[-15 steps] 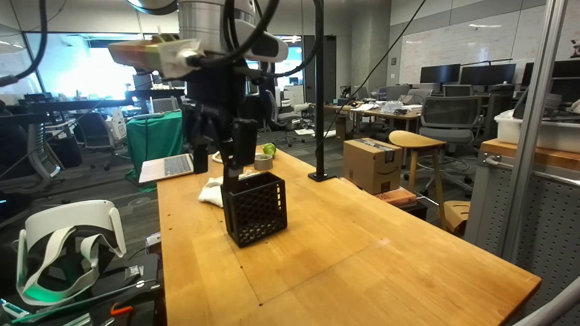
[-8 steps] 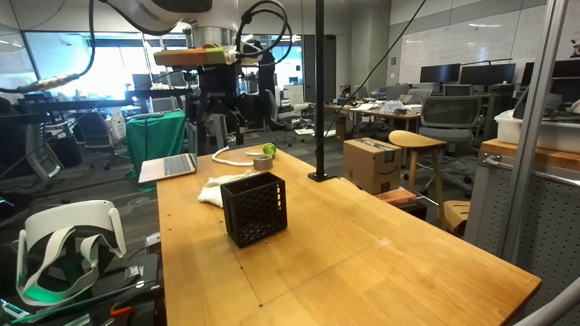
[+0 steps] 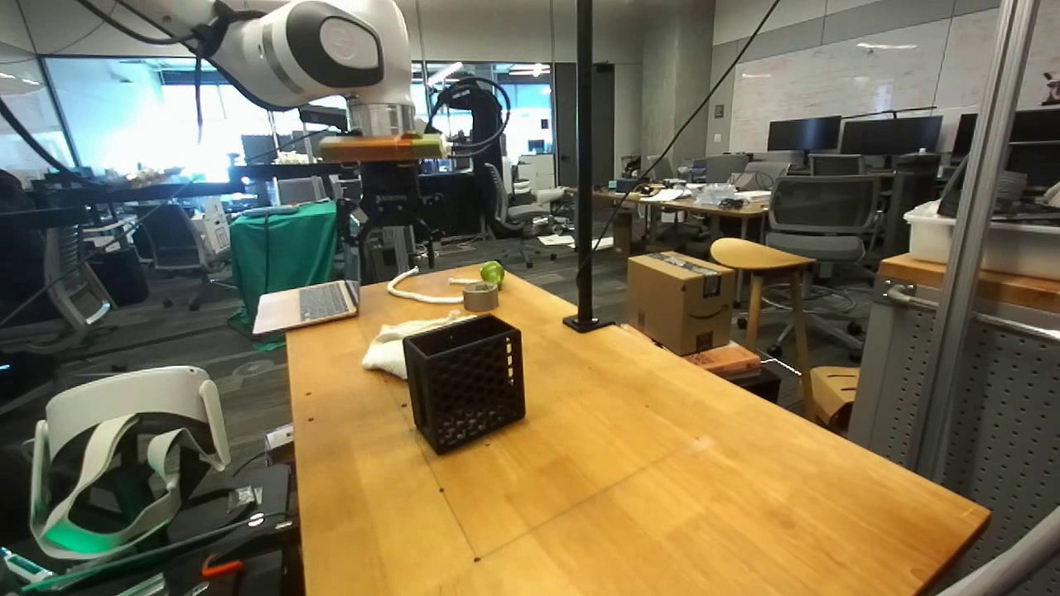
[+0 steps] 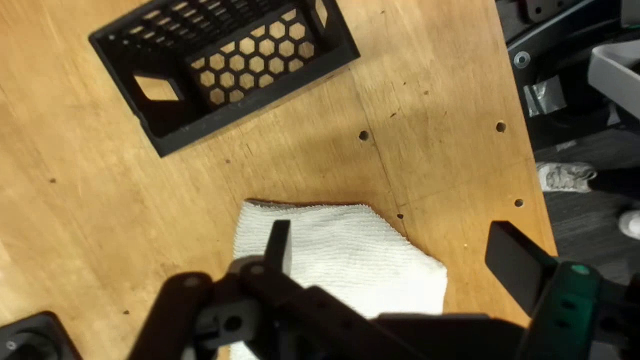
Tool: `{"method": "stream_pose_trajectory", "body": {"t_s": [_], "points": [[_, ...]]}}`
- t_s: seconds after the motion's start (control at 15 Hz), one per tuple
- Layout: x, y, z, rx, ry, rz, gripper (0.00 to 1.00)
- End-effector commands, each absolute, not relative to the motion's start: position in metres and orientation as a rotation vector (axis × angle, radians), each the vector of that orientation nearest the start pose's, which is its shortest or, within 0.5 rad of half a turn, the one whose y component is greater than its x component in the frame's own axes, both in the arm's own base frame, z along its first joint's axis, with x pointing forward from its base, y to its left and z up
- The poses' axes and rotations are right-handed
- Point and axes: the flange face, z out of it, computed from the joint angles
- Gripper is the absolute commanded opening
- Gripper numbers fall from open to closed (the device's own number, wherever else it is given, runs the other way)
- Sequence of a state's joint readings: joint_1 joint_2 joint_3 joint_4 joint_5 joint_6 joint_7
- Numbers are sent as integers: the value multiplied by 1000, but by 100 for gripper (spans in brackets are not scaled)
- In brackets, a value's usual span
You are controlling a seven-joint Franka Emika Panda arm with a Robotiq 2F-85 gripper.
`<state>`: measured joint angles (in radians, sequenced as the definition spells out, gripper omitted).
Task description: Place the white towel inside the black basket
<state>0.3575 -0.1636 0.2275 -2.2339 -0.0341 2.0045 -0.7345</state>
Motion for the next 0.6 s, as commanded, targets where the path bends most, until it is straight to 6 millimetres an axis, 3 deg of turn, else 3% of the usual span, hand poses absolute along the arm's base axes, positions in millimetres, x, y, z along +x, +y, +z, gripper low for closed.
{"method": "stream_pose_trajectory", "body": {"t_s": [0.0,0.33,0.53], "points": [[408,272,427,-2480,-2015,134,100],[413,273,425,-2435,-2060,138,100],[416,293,416,-2225,-2283,82,100]]}}
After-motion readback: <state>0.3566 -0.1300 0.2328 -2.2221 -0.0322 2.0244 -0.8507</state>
